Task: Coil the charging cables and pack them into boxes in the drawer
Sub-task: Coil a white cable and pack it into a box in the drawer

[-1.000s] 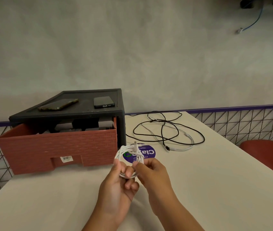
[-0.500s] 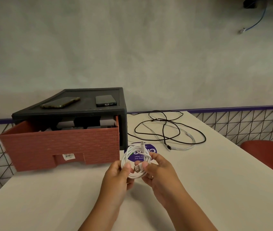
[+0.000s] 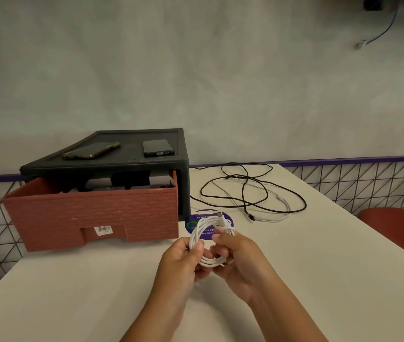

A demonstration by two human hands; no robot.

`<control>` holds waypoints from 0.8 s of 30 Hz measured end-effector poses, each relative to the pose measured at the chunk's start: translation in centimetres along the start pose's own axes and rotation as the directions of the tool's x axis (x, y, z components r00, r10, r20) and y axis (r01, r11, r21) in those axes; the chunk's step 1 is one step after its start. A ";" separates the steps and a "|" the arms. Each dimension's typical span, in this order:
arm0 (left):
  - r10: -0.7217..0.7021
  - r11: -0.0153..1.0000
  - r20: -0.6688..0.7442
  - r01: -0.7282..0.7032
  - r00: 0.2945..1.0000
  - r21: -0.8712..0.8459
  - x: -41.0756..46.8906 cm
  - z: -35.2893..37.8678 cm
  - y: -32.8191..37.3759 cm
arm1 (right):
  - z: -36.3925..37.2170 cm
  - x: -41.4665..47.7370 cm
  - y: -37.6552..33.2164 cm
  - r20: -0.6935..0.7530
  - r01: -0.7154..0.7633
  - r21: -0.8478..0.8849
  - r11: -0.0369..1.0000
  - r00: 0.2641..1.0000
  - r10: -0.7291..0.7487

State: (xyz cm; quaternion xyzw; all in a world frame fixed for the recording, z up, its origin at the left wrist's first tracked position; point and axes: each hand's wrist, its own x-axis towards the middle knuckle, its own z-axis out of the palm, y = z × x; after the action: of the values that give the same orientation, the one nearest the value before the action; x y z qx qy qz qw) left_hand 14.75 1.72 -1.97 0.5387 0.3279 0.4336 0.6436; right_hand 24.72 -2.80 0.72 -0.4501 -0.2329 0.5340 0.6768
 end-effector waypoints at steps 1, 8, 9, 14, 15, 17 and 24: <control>0.007 1.000 -0.001 -0.007 1.000 -0.002 -0.1 0.1 0.0 | -0.1 0.0 0.0 -0.017 0.034 -0.086 0.996 0.999 -0.036; 0.070 0.996 -0.057 -0.067 0.996 0.061 -0.1 -0.5 0.2 | -0.1 0.1 0.3 -0.126 0.157 -0.672 0.723 0.939 -0.320; 0.073 0.995 -0.066 -0.069 0.995 0.067 -0.1 -0.4 0.2 | -0.3 0.1 0.2 -0.131 0.144 -0.690 0.710 0.939 -0.317; 0.072 0.997 -0.089 -0.069 0.993 0.039 -0.2 -0.2 0.3 | -0.6 -0.1 -0.4 -0.081 0.096 -0.668 0.738 0.976 -0.200; 0.064 0.998 -0.086 -0.062 0.994 0.020 -0.3 -0.2 0.3 | -0.7 -0.2 -0.6 -0.043 0.102 -0.650 0.753 0.984 -0.171; 0.046 0.999 -0.073 -0.047 0.996 -0.014 -0.2 -0.4 0.5 | -1.0 -0.4 -1.0 0.024 0.099 -0.612 0.785 0.994 -0.107; 0.090 0.987 0.015 -0.091 0.996 0.129 -0.3 -0.8 0.8 | -1.7 -0.3 -1.4 0.048 -0.009 -0.673 0.739 0.997 0.056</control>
State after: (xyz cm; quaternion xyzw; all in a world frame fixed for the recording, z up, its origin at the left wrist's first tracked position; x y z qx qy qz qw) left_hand 13.75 1.81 -1.38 0.5958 0.3276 0.4376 0.5883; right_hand 26.68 -3.68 1.17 -0.6502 -0.4237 0.4401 0.4517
